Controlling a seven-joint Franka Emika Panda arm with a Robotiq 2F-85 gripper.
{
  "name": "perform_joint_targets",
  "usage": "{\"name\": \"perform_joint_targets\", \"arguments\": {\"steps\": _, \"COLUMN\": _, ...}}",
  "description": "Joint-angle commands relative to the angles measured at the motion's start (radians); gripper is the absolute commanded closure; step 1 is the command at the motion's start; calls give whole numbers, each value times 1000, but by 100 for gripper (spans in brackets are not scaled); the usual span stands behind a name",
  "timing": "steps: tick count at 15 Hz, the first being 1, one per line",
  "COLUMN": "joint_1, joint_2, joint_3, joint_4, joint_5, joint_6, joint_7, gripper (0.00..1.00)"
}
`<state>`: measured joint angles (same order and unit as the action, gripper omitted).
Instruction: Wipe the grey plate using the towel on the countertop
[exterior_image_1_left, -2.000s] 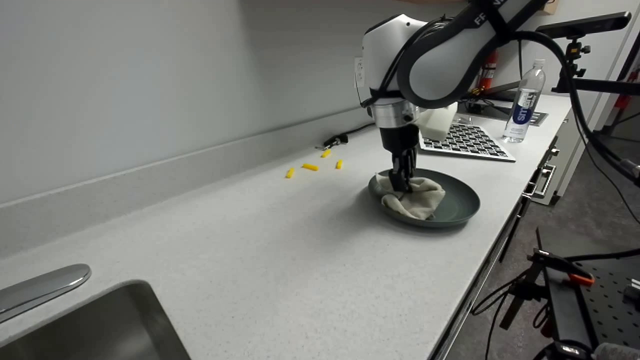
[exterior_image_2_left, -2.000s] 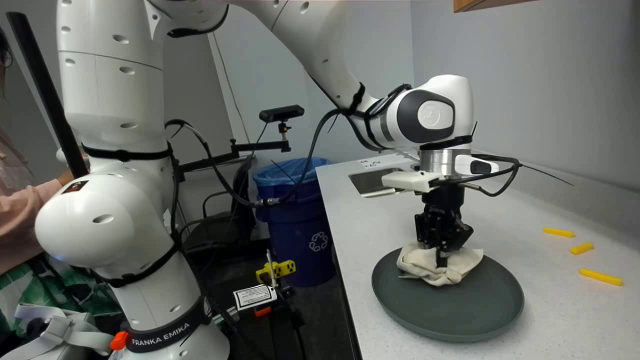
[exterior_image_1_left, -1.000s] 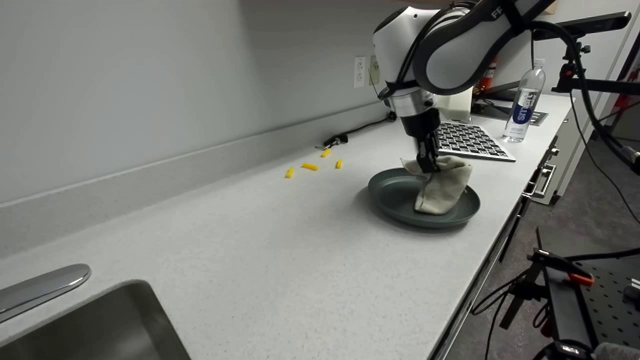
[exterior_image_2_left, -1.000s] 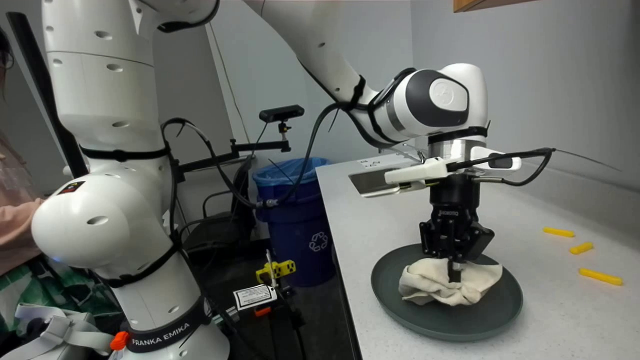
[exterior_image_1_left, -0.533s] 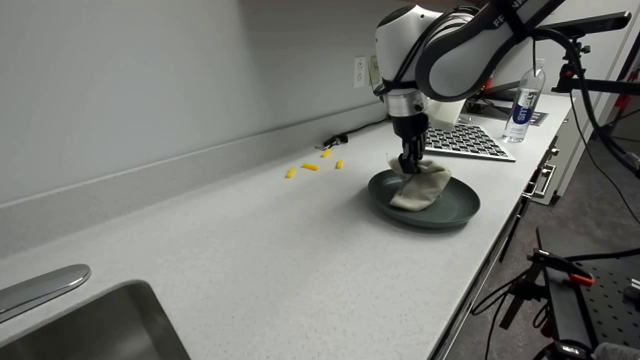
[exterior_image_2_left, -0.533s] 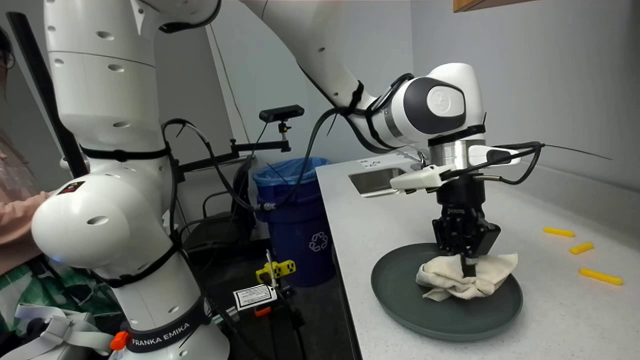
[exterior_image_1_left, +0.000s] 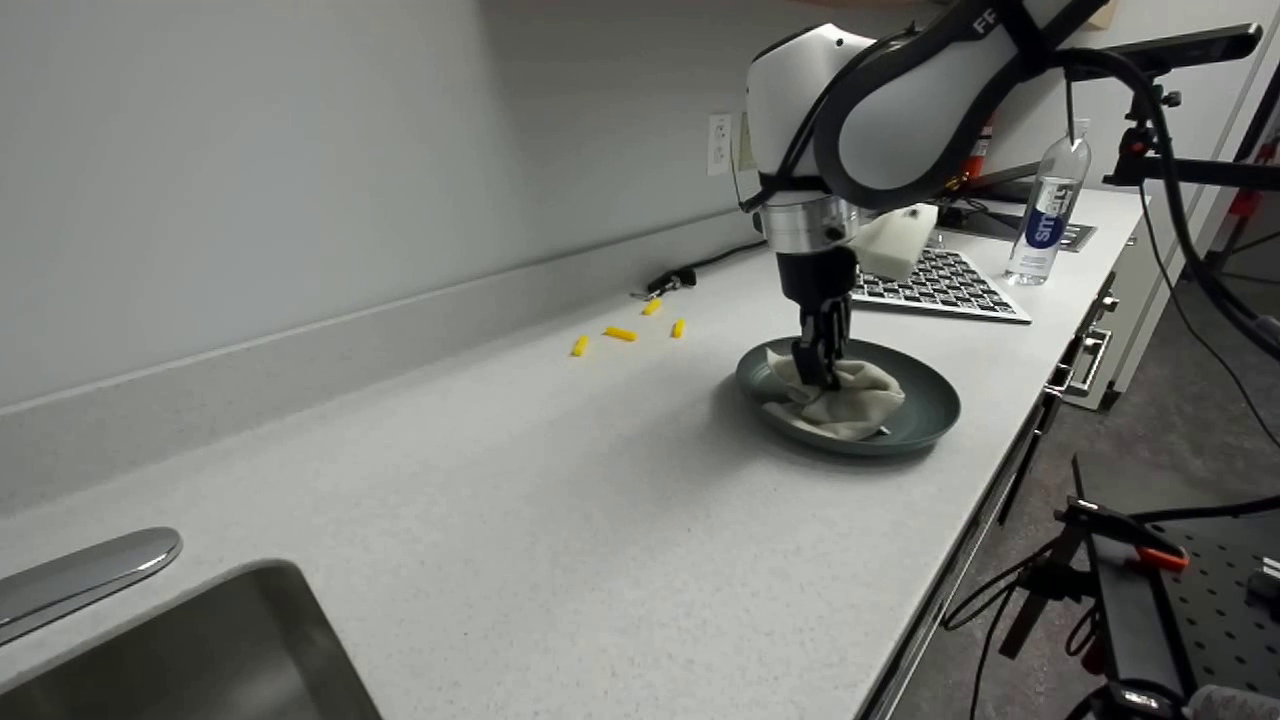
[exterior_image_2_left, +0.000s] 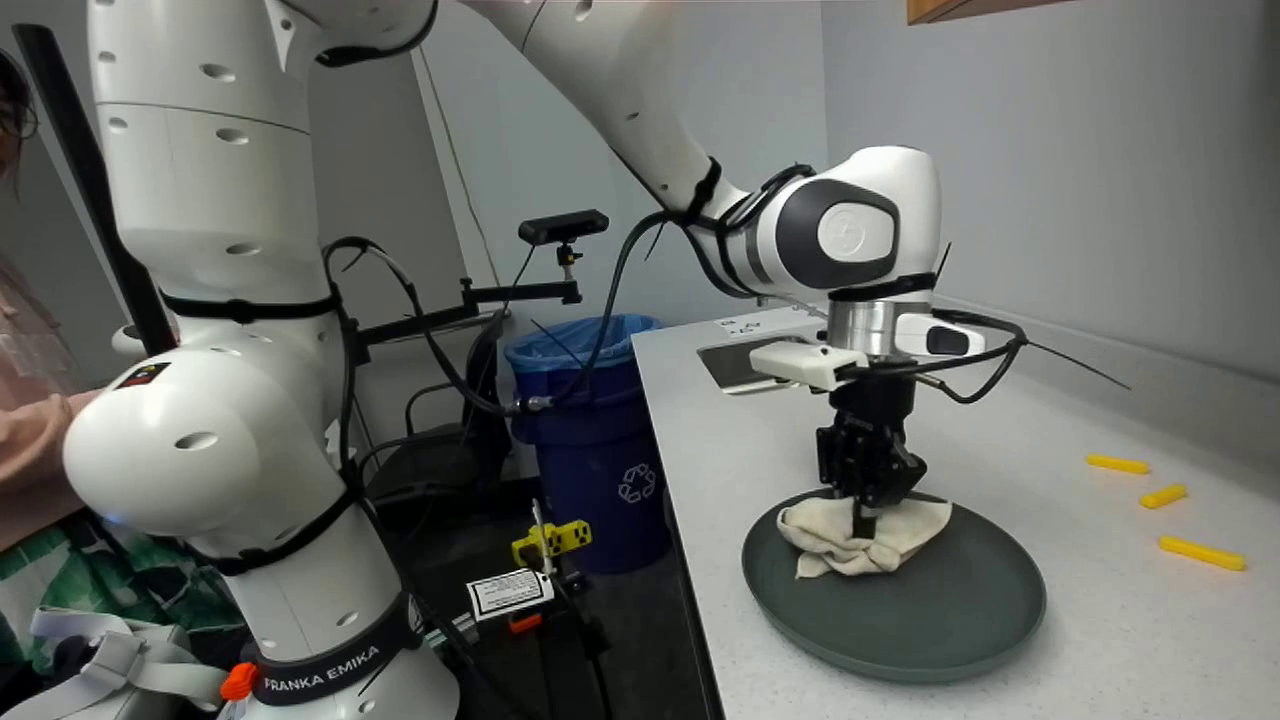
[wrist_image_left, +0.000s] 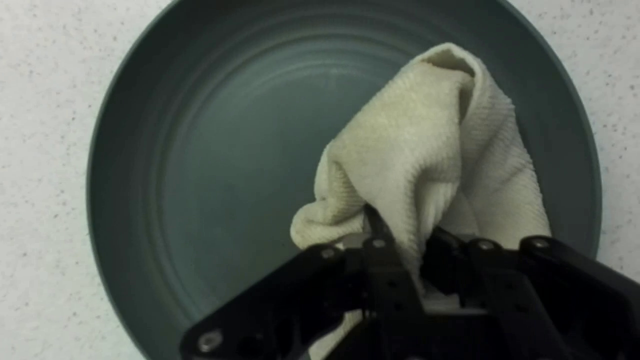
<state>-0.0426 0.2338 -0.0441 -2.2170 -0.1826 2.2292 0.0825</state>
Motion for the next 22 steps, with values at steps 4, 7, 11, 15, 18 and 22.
{"name": "perform_joint_targets", "arguments": {"steps": 4, "joint_1": -5, "joint_2": -16, "joint_3": -42, "joint_4": -29, "joint_5": -81, "joint_6": -114, "joint_7": -24, "gripper": 97}}
{"name": "perform_joint_targets", "arguments": {"steps": 7, "joint_1": 2, "joint_2": -16, "joint_3": -82, "joint_4": -31, "joint_5": -215, "joint_6": -88, "joint_7": 50, "gripper": 97}}
{"name": "perform_joint_targets", "arguments": {"steps": 11, "joint_1": 9, "joint_2": 2, "joint_3": -107, "joint_4": -16, "joint_5": -345, "joint_6": 12, "joint_7": 180, "gripper": 97}}
{"name": "perform_joint_targets", "arguments": {"steps": 15, "joint_1": 10, "joint_2": 19, "joint_3": -86, "joint_4": 6, "joint_5": -272, "joint_6": 99, "joint_7": 232, "gripper": 97}}
{"name": "perform_joint_targets", "arguments": {"steps": 18, "joint_1": 13, "joint_2": 20, "joint_3": -60, "joint_4": 11, "joint_5": -180, "joint_6": 132, "joint_7": 210, "gripper": 97}}
{"name": "perform_joint_targets", "arguments": {"steps": 22, "joint_1": 9, "joint_2": 1, "joint_3": -18, "joint_4": -13, "joint_5": -43, "joint_6": 115, "joint_7": 116, "gripper": 97}}
